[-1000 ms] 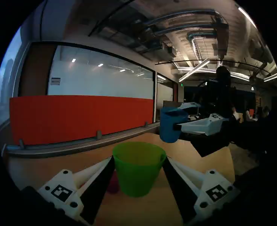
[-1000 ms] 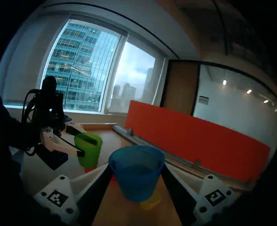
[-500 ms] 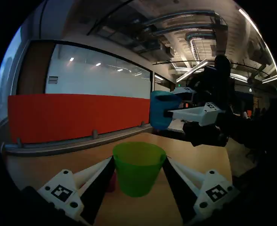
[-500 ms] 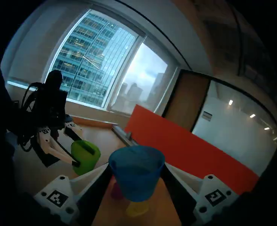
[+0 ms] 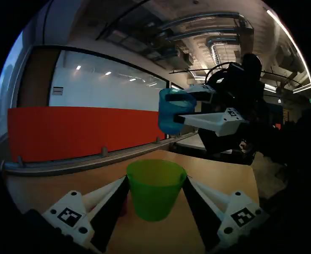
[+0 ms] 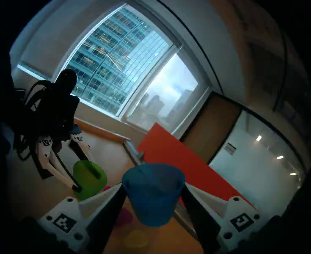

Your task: Pour water

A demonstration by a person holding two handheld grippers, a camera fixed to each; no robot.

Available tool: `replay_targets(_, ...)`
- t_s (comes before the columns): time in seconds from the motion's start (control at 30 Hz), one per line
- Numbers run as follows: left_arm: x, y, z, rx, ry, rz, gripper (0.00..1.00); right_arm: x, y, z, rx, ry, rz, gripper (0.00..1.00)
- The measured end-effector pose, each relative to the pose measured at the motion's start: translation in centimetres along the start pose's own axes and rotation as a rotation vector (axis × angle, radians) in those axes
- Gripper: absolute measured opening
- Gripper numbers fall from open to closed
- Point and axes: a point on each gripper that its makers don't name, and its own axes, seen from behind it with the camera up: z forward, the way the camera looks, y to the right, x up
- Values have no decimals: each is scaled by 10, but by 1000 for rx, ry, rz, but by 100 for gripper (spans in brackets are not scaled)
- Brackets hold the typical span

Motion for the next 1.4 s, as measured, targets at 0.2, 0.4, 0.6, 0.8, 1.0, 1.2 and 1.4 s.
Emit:
replay_targets(0.2,0,4,1,-9,2,-5,86,9,5,5,-7,8,-62,90)
replay_targets(0.4,1,8,2,-16,1,-1,86,18,11,10,-14,15,-114,90)
replay_targets(0.6,1,10,4,-23,3,-4,86,25,16,16,-17,20,-173,90)
replay_targets(0.8,1,12,5,-30,3,-4,86,33,19,20,-19,21,-238,90)
replay_targets(1.0,1,14,6,-37,4,-3,86,37,21,25,-22,18,-291,90)
replay_targets(1.2,2,16,6,-42,5,-2,86,39,22,30,-27,15,-347,89)
replay_targets(1.4,5,18,6,-49,6,0,86,44,22,34,-33,18,-388,89)
